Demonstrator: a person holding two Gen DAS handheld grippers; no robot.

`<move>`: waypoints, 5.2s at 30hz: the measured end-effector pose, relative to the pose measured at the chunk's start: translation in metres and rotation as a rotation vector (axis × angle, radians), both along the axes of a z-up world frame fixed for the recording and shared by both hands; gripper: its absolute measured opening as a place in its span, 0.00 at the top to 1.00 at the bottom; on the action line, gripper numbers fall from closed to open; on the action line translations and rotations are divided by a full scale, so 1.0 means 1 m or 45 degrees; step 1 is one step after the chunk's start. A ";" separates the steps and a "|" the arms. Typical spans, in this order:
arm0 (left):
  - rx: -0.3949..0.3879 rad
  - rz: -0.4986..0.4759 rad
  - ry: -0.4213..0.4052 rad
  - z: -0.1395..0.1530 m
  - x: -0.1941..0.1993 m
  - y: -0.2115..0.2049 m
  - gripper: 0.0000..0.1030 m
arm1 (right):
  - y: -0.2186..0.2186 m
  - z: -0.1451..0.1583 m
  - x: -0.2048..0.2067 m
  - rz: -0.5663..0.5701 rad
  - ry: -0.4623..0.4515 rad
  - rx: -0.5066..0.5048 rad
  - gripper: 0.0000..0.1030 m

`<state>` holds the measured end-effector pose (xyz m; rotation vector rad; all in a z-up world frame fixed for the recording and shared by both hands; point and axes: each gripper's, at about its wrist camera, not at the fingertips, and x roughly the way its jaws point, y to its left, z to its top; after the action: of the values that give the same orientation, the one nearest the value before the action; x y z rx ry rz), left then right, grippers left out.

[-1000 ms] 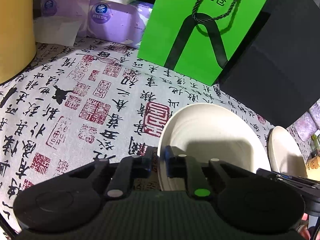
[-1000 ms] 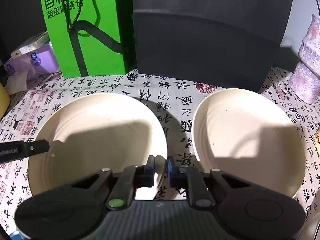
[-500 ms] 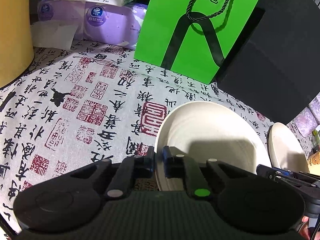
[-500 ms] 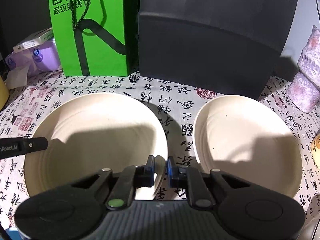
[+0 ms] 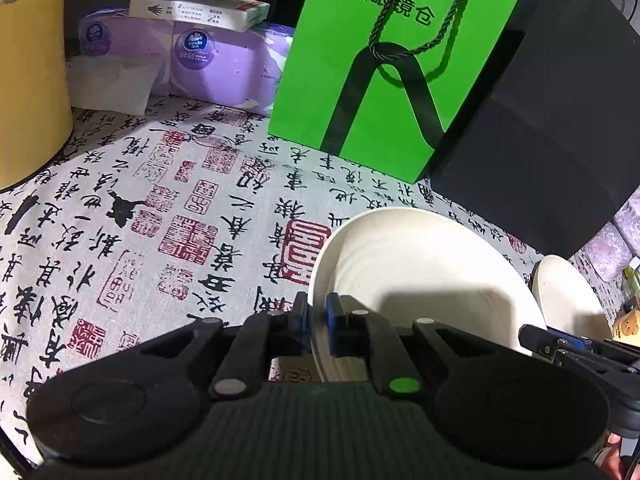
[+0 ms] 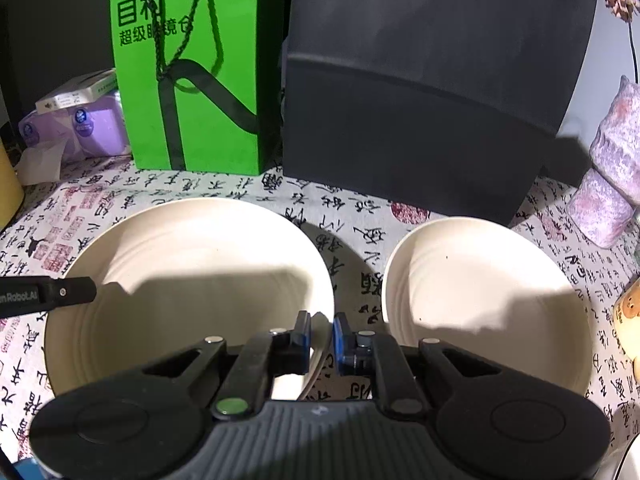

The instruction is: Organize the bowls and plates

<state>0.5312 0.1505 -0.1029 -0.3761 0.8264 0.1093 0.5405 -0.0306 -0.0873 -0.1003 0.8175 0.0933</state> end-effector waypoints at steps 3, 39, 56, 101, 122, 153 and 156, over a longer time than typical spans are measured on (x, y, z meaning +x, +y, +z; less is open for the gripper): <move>0.003 0.018 -0.012 0.003 -0.002 0.001 0.91 | 0.002 0.003 -0.002 0.012 -0.021 0.004 0.89; 0.014 0.039 -0.198 0.043 -0.025 -0.005 0.90 | -0.011 0.038 -0.033 0.015 -0.183 0.127 0.91; -0.006 0.011 -0.285 0.061 -0.041 -0.010 0.90 | -0.024 0.061 -0.057 -0.010 -0.279 0.193 0.92; 0.116 0.062 -0.450 0.133 -0.147 -0.050 0.90 | -0.050 0.119 -0.161 0.068 -0.460 0.279 0.92; 0.193 0.108 -0.496 0.160 -0.230 -0.073 0.90 | -0.063 0.137 -0.238 0.117 -0.511 0.349 0.92; 0.274 0.114 -0.530 0.178 -0.335 -0.122 0.90 | -0.099 0.142 -0.344 0.135 -0.516 0.437 0.92; 0.277 0.115 -0.531 0.177 -0.344 -0.126 0.90 | -0.101 0.141 -0.352 0.137 -0.515 0.443 0.92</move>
<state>0.1873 0.0249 0.0744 -0.2194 0.3806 0.1956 0.1886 -0.1319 0.0540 0.1620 0.3829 0.3050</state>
